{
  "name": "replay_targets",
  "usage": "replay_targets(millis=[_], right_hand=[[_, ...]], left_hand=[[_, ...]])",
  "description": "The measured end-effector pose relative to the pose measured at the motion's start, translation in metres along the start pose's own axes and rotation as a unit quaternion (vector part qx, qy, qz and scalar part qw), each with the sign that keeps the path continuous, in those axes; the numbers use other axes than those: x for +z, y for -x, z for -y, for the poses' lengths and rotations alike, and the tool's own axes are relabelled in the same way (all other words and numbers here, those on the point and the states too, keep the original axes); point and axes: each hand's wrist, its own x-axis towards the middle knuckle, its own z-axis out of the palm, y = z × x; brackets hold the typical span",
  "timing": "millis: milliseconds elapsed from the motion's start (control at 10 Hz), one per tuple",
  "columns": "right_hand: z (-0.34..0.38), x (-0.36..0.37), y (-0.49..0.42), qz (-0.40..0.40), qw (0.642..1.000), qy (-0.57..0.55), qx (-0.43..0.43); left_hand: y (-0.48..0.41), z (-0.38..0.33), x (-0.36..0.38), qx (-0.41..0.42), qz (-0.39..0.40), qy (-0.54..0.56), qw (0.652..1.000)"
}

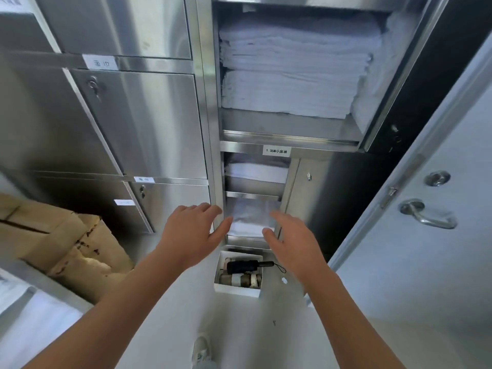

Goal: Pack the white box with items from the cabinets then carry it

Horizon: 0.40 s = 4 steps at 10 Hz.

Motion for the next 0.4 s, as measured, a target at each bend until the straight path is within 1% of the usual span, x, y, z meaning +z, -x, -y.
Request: replay_targets(millis=[100,200,400], right_hand=[[0.002,-0.011,0.029,-0.010,1.000,0.003,-0.017],[0.002,-0.022,0.049,-0.031,0.999,0.005,-0.033],[0.006,-0.041,0.064,-0.067,0.997,0.010,-0.041]], left_hand=[[0.026,-0.016,-0.019,-0.013,-0.006,-0.008,1.000],[0.039,-0.027,-0.027,-0.006,-0.010,-0.015,1.000],[0.046,-0.041,-0.039,0.007,-0.017,-0.025,0.999]])
